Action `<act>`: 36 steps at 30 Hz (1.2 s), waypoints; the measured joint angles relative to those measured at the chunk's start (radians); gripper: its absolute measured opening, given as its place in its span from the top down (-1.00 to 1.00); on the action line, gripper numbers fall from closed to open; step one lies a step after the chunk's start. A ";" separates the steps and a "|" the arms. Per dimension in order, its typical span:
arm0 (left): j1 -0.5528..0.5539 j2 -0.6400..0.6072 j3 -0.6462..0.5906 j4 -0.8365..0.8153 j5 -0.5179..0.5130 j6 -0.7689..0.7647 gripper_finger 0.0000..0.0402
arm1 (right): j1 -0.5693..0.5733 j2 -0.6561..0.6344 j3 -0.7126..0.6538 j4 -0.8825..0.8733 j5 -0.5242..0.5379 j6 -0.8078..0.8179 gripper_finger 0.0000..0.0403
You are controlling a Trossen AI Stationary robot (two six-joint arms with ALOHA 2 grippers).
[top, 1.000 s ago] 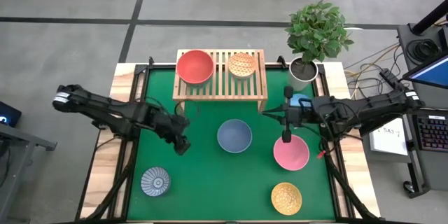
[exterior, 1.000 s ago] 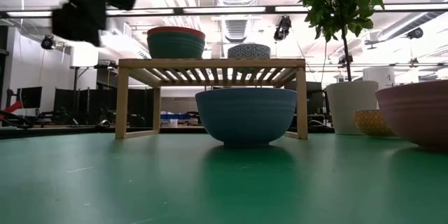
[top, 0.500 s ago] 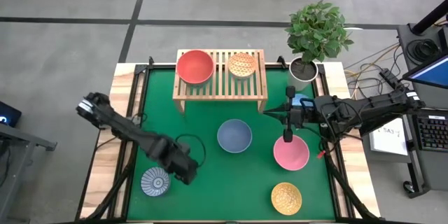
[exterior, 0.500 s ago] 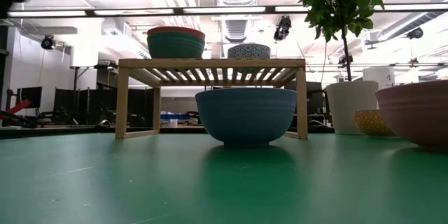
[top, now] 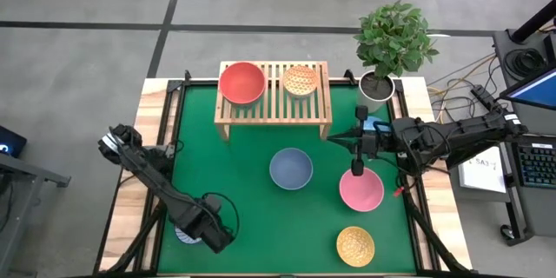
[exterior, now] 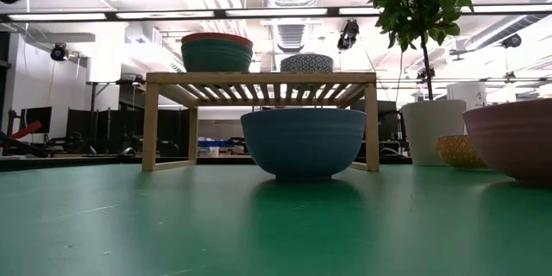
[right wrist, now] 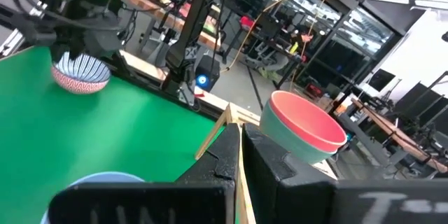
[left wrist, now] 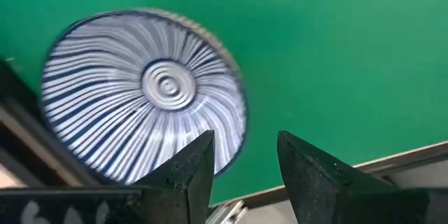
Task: Place and stack bowls onto a shelf
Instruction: Stack the small blue patterned bowl on the small orange bowl on the shelf
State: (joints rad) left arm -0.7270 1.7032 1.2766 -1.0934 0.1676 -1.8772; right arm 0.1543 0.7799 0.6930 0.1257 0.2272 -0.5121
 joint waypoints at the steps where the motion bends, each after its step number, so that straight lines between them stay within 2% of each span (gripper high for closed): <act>1: 0.000 0.005 -0.005 0.014 -0.002 0.000 0.31 | 0.000 0.000 0.000 0.001 0.000 0.000 0.96; 8: -0.001 0.027 -0.067 0.065 -0.014 -0.011 0.31 | 0.000 0.005 0.000 0.007 0.000 -0.020 0.96; 15: -0.001 0.062 -0.058 0.073 -0.038 0.004 0.33 | 0.000 0.007 0.000 0.008 0.000 -0.039 0.96; 20: -0.001 0.084 -0.059 0.075 -0.053 0.042 0.51 | 0.000 0.007 0.000 0.009 0.000 -0.042 0.96; 26: -0.001 0.084 -0.060 0.073 -0.047 0.095 0.95 | 0.000 0.007 0.000 0.009 0.000 -0.050 0.96; 31: 0.000 0.082 -0.037 0.049 -0.047 0.172 0.97 | 0.000 0.007 0.000 0.008 0.000 -0.049 0.96; 36: 0.011 0.077 0.059 -0.039 -0.050 0.333 0.98 | 0.000 0.007 0.000 0.007 0.000 -0.049 0.96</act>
State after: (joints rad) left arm -0.7163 1.7801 1.3354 -1.1327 0.1177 -1.5439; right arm 0.1543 0.7872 0.6933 0.1326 0.2276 -0.5610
